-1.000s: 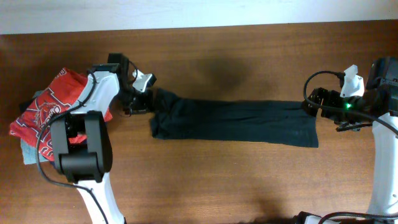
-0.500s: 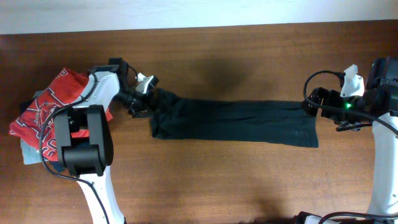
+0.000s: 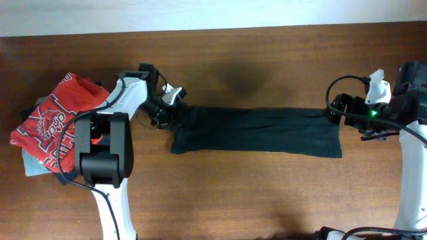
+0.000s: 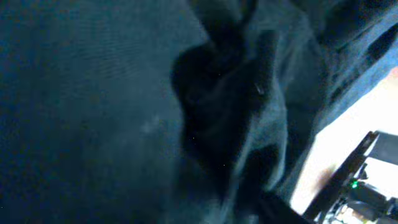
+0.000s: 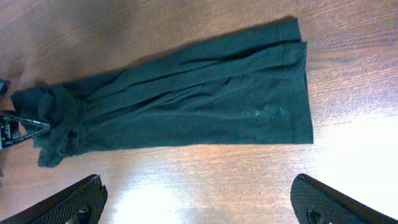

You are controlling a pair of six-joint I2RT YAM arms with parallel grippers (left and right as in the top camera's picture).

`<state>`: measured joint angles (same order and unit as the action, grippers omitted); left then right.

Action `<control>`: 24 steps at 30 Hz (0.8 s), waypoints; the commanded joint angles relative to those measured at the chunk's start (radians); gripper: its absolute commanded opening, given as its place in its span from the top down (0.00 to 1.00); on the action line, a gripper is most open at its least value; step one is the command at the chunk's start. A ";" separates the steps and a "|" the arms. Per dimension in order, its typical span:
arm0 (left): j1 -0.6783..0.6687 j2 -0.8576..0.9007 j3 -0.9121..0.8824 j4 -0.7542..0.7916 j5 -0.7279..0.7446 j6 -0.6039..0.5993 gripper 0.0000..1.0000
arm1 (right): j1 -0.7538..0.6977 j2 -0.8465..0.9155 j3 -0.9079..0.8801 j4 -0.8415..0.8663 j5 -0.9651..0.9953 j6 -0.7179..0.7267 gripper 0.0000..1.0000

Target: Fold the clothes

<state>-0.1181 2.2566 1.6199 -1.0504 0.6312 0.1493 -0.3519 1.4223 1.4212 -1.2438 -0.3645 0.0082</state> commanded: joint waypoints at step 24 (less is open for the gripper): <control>0.046 -0.059 0.426 -0.430 -0.563 -0.161 0.99 | -0.002 -0.006 -0.005 0.003 0.002 0.019 0.01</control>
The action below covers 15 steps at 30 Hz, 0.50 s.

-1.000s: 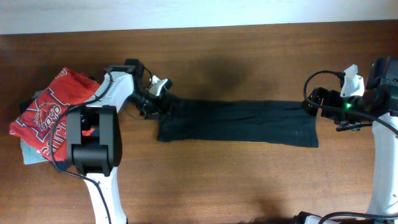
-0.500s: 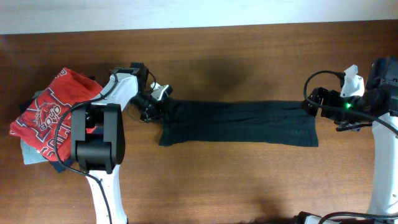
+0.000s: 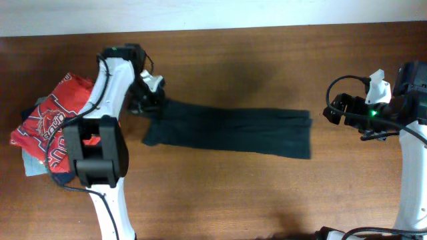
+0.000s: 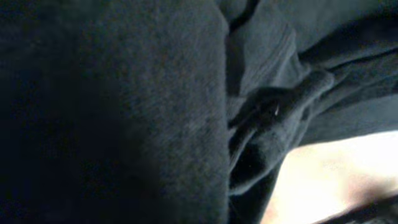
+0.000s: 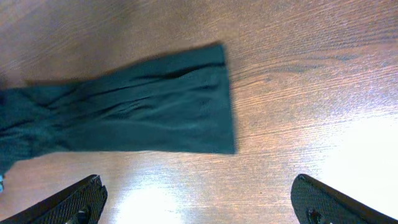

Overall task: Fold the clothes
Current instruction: 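Fold the strip's left end rightward over itself with the left gripper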

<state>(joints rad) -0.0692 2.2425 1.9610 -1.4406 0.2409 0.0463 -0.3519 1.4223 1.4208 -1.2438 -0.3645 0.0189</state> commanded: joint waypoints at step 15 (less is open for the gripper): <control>-0.319 -0.045 0.266 -0.077 -0.460 -0.234 0.99 | -0.002 -0.006 -0.004 -0.005 0.001 0.024 0.01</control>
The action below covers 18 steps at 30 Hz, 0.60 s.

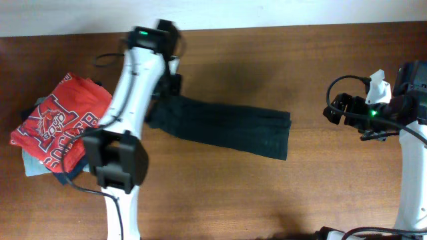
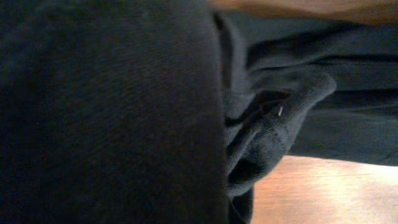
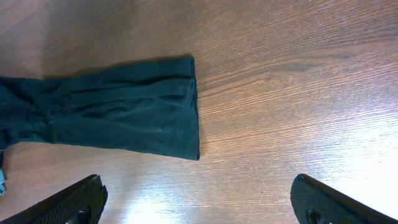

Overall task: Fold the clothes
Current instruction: 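Fold the strip's left end rightward over itself with the left gripper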

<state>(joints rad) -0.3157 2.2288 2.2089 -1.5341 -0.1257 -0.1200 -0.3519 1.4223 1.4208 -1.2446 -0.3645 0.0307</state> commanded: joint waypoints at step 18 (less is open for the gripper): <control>-0.359 0.092 0.017 0.141 -0.103 -0.116 1.00 | -0.002 -0.006 -0.004 -0.031 -0.010 0.030 0.01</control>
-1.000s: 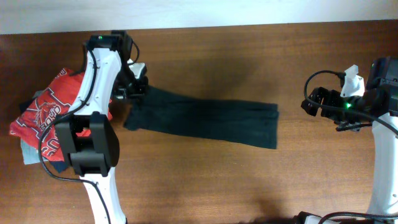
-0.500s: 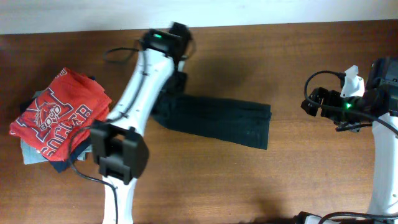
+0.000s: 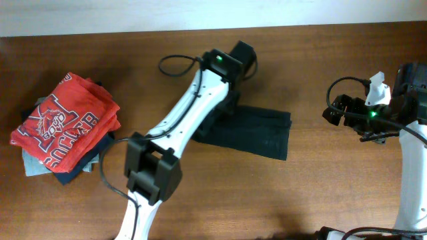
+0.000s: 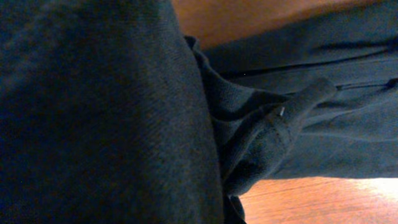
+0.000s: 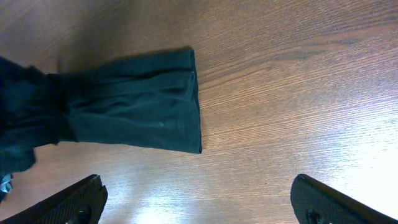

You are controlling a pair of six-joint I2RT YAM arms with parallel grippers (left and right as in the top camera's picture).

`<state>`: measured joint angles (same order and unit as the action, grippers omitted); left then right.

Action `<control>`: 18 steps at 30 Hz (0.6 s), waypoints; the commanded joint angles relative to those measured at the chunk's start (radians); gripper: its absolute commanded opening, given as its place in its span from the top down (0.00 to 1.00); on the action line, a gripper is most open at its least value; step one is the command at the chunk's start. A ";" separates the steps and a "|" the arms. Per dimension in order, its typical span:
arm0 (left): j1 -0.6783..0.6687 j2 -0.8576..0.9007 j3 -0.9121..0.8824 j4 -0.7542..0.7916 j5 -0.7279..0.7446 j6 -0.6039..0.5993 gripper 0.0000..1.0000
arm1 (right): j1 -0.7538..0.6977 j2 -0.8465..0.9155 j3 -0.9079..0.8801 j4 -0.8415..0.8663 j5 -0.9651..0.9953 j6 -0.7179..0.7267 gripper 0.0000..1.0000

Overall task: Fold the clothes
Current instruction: 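Fold the strip's left end rightward over itself with the left gripper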

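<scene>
A dark green garment [image 3: 257, 133] lies on the wooden table [image 3: 300, 53] right of centre, its right hem flat [image 5: 137, 106]. My left gripper [image 3: 227, 100] is shut on the garment's left end and holds it bunched above the lying part. Dark cloth [image 4: 280, 124] fills the left wrist view and hides the fingers. At the table's right side, off the garment's right hem, my right gripper [image 3: 331, 110] stands open with nothing in it. In the right wrist view that gripper [image 5: 198, 208] shows both fingertips [image 5: 68, 202] wide apart over bare wood.
A stack of folded clothes with a red printed shirt [image 3: 63, 123] on top sits at the left side of the table. The left arm [image 3: 180, 140] stretches diagonally across the middle of the table.
My left gripper, still shut on the garment's left end, has moved right from the back left-centre to over the garment's middle. The visible garment is shorter. The right gripper has not moved.
The garment lay stretched long, my left gripper shut on its left end and my right gripper open at its right hem. It then lay further left, away from the right gripper. Now its left end is held over the middle, doubling it.
</scene>
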<state>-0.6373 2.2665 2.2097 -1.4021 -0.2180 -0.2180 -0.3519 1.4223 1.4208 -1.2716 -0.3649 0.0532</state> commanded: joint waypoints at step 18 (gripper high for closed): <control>-0.236 0.075 0.016 0.171 -0.011 -0.017 0.99 | -0.002 -0.006 -0.004 -0.007 -0.010 0.008 0.01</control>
<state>-0.8444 2.3344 2.2105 -1.2587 -0.2180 -0.2260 -0.3519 1.4223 1.4208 -1.2778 -0.3649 0.0532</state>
